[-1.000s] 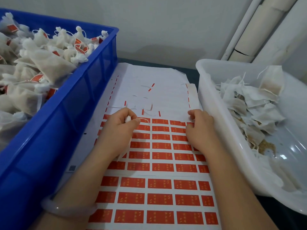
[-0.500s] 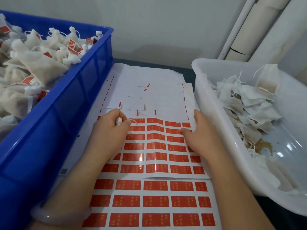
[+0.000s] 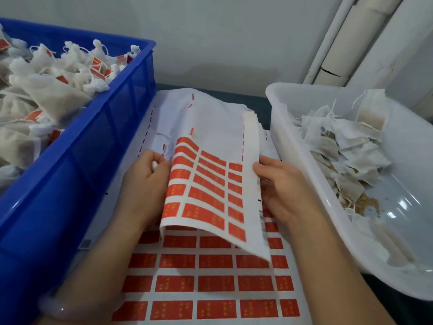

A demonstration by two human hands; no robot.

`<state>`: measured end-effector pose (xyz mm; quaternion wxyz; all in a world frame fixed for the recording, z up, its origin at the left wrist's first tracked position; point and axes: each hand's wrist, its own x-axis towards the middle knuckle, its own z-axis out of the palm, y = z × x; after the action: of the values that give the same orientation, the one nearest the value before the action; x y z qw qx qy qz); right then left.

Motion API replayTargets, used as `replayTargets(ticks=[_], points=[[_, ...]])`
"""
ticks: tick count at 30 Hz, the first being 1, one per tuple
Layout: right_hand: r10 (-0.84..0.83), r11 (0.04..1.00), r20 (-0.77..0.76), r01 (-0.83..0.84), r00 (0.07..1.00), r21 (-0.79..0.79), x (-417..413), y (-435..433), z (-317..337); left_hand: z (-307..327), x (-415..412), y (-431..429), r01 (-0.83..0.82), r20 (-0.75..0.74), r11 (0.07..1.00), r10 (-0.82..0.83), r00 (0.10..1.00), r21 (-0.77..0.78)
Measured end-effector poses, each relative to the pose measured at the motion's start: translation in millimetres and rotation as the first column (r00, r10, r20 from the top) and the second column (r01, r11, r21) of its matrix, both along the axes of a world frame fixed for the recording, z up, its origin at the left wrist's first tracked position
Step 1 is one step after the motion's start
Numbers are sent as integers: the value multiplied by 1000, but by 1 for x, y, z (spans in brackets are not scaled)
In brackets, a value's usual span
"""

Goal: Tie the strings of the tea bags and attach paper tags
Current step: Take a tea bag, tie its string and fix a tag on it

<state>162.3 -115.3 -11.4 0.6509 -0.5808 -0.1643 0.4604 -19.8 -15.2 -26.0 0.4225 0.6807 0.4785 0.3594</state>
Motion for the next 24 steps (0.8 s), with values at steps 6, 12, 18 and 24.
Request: replayTargets(ticks=[6,12,18,24], points=[[11,976,-183,29,983,215,1,2,-2,36,-4,-15,-243,237,950,194,952,196],[198,959,-284,-125,938,254,8,-2,-2,80,7,-17,244,-169,874,-189,967,421],[199,960,-331,-116,922,253,10,1,-7,36,51,-8,398,-481,884,-246,841,245],[152,973,-331,-83,931,214,15,2,-17,6,60,-13,345,-337,882,-234,912,321]])
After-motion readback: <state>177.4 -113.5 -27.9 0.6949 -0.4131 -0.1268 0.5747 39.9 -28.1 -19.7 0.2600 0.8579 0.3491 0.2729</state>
